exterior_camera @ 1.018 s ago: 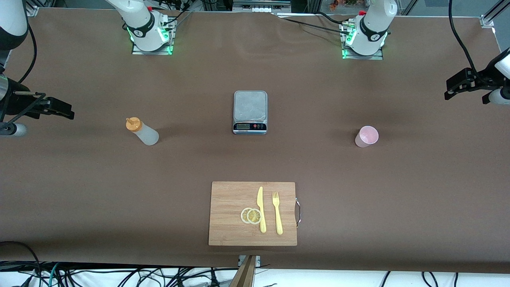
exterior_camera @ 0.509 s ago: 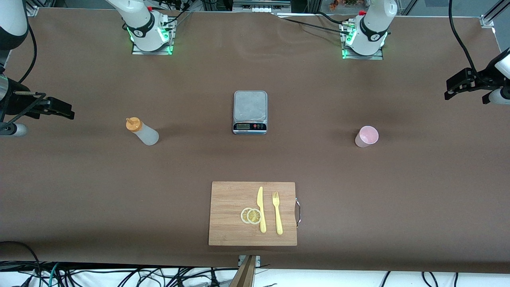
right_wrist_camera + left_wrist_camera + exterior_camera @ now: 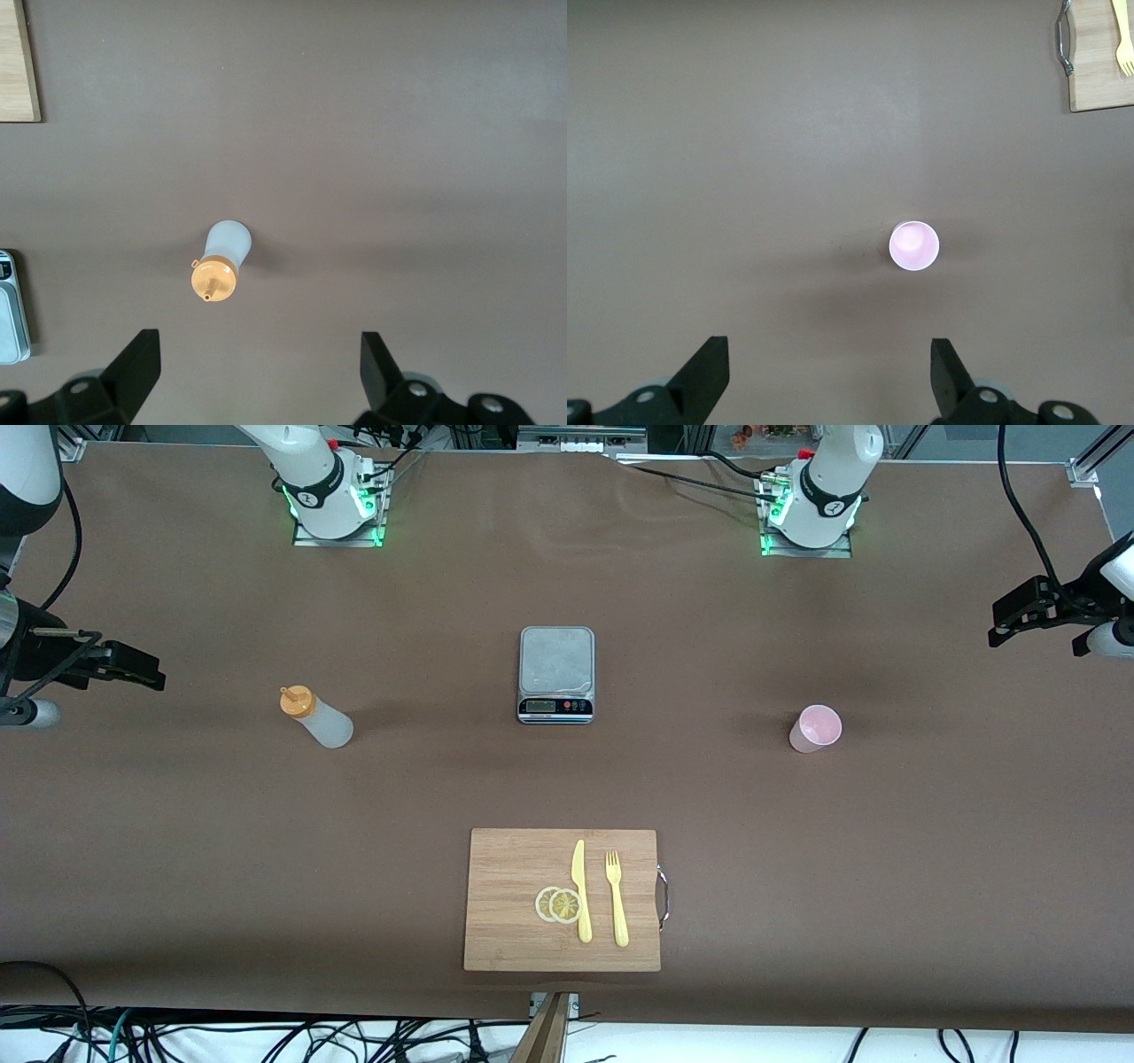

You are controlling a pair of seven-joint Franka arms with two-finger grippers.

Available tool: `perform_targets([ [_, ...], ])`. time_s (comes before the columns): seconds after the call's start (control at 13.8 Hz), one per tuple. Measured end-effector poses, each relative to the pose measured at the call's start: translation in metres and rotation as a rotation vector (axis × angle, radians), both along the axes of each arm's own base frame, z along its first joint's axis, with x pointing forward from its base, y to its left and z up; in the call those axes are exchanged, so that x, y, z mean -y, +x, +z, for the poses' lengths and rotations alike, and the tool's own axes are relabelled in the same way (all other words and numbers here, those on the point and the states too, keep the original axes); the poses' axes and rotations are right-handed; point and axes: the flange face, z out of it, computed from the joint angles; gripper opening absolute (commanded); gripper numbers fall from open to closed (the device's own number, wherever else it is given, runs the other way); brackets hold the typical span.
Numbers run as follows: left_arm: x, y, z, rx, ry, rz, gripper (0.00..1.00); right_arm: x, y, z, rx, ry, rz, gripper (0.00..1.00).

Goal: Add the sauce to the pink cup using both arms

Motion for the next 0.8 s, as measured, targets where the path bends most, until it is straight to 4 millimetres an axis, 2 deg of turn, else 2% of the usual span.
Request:
perform_targets([
  [0.8, -0.0002, 0.0, 0.0, 0.001, 0.001, 0.049, 1.0, -0.0002, 0.0001, 0.0001, 0.001, 0.0, 0.0, 1.0],
])
